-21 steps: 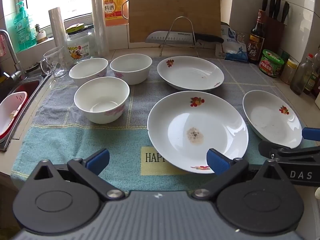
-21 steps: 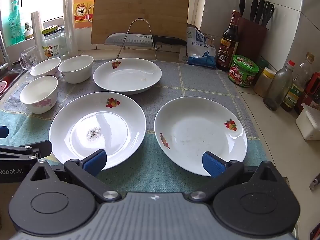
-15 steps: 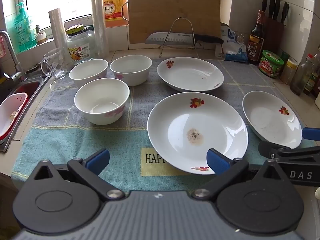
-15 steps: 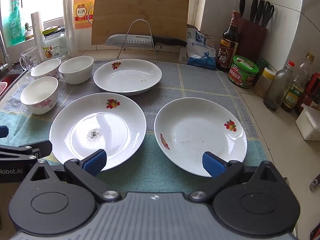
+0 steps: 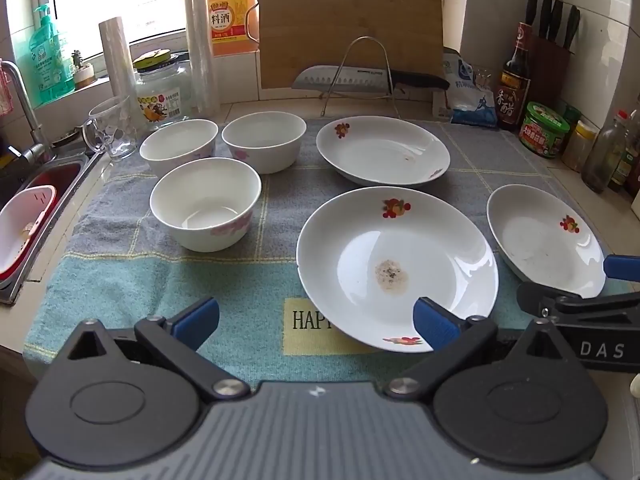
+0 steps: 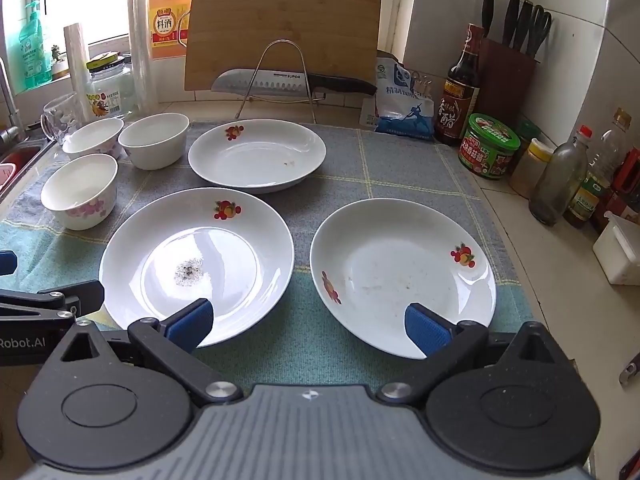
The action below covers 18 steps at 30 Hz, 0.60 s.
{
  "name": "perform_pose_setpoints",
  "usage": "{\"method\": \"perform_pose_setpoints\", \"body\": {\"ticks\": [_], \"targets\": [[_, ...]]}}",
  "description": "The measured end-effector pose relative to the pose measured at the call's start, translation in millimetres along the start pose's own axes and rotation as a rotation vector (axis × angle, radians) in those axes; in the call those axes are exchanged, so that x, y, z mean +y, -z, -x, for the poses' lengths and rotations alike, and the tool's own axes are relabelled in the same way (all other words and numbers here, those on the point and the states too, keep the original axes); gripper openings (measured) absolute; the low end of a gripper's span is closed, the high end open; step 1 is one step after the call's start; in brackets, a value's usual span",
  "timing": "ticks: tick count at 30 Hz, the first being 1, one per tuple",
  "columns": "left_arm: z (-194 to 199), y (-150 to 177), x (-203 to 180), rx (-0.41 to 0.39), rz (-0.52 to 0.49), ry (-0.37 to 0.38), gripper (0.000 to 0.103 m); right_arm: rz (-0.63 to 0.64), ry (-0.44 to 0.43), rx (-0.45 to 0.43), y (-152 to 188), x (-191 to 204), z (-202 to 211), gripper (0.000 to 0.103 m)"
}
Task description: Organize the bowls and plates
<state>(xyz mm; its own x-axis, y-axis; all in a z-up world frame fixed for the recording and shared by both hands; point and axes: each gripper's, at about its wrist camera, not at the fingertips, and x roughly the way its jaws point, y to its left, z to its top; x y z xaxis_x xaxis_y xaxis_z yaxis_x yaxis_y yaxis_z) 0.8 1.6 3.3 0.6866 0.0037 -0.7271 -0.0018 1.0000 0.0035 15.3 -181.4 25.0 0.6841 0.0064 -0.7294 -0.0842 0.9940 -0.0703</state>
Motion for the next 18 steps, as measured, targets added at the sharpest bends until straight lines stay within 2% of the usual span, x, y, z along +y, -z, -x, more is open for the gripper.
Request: {"method": "perform_pose_setpoints", "body": {"ticks": [18], "targets": [[-2.0,0.5,-1.3,-0.001,-0.001,0.0,0.102,-0.002,-0.001,0.001,-1.8,-0.6,-1.4,0.103]]}}
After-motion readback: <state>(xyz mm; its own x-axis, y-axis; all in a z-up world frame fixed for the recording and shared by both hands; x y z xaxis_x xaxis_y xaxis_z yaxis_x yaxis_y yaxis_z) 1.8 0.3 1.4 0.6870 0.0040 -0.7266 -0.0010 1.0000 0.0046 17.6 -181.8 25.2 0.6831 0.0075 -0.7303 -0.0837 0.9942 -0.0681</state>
